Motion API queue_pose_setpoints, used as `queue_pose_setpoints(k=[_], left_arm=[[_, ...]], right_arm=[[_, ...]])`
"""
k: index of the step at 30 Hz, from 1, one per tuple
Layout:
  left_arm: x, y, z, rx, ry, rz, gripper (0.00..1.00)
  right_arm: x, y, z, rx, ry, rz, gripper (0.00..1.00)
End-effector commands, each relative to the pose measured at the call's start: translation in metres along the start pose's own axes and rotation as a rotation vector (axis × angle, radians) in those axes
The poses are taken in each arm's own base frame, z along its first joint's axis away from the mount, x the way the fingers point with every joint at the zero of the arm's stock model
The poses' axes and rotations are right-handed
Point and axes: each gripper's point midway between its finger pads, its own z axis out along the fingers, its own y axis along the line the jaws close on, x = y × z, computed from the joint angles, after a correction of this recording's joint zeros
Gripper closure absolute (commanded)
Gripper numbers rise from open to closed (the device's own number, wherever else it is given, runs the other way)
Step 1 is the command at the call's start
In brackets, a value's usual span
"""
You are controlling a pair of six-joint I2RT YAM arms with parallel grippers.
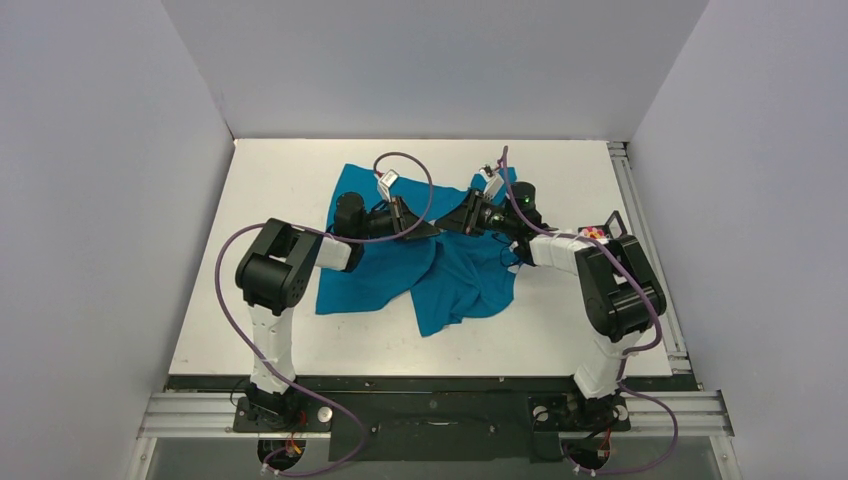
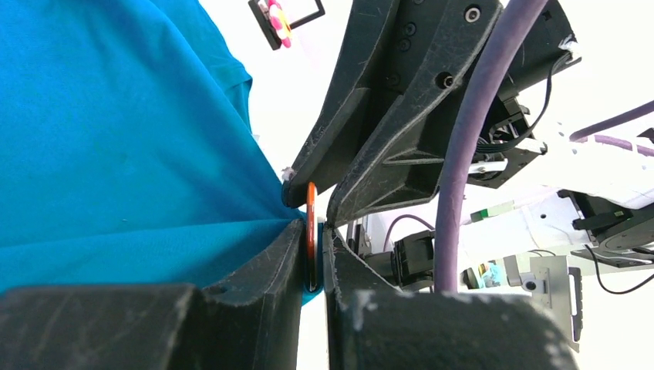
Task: Remove the brooch from the garment
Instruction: Remove the brooch from the clothes.
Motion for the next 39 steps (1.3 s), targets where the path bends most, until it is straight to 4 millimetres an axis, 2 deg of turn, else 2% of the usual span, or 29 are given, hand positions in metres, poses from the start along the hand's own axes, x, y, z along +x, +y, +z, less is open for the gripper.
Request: queue_pose_setpoints(k=[1, 4, 7, 8, 10, 11, 12, 13, 14, 17, 21, 28, 39], left_arm=[[-0.003, -0.014, 0.001, 0.063, -0.012, 0.06, 0.96], [-0.003, -0.016, 0.001, 0.073, -0.01, 0.053, 0.96], [-0.004, -0.016, -0.001, 0.075, -0.013, 0.053, 0.95], [-0.005, -0.016, -0.002, 0.072, -0.016, 0.052, 0.93], [-0.008, -0.015, -0.006, 0.056, -0.028, 0.056, 0.81], [-0.008, -0.008, -0.008, 0.03, -0.03, 0.051, 0.65], [-0.011, -0.009, -0.01, 0.019, -0.035, 0.058, 0.58], [-0.012, 0.0, -0.015, -0.018, -0.042, 0.056, 0.49], [-0.015, 0.001, -0.02, -0.043, -0.05, 0.048, 0.44], [-0.019, 0.011, -0.029, -0.118, -0.07, 0.077, 0.42], [-0.02, 0.012, -0.035, -0.176, -0.076, 0.118, 0.41], [-0.011, 0.003, -0.024, -0.173, -0.052, 0.138, 0.42], [-0.004, 0.0, -0.005, -0.156, -0.013, 0.121, 0.46]], right_arm=[[-0.009, 0.03, 0.0, -0.146, -0.004, -0.003, 0.82], [-0.009, 0.037, 0.0, -0.184, 0.001, 0.018, 0.89], [-0.009, 0.04, -0.002, -0.198, 0.002, 0.027, 1.0], [-0.01, 0.041, -0.003, -0.199, -0.003, 0.028, 1.0], [-0.012, 0.041, -0.005, -0.189, -0.015, 0.02, 1.0], [-0.01, 0.036, -0.006, -0.169, -0.013, 0.03, 1.0], [-0.014, 0.036, -0.008, -0.152, -0.031, 0.0, 1.0], [-0.01, 0.028, -0.009, -0.113, -0.017, 0.019, 1.0], [-0.01, 0.024, -0.012, -0.074, -0.018, -0.002, 1.0], [-0.013, 0.018, -0.017, -0.009, -0.037, -0.046, 1.0], [-0.01, 0.011, -0.021, 0.066, -0.032, -0.09, 1.0], [0.004, 0.008, -0.023, 0.132, 0.006, -0.169, 1.0], [0.001, 0.009, -0.023, 0.155, -0.021, -0.172, 1.0]])
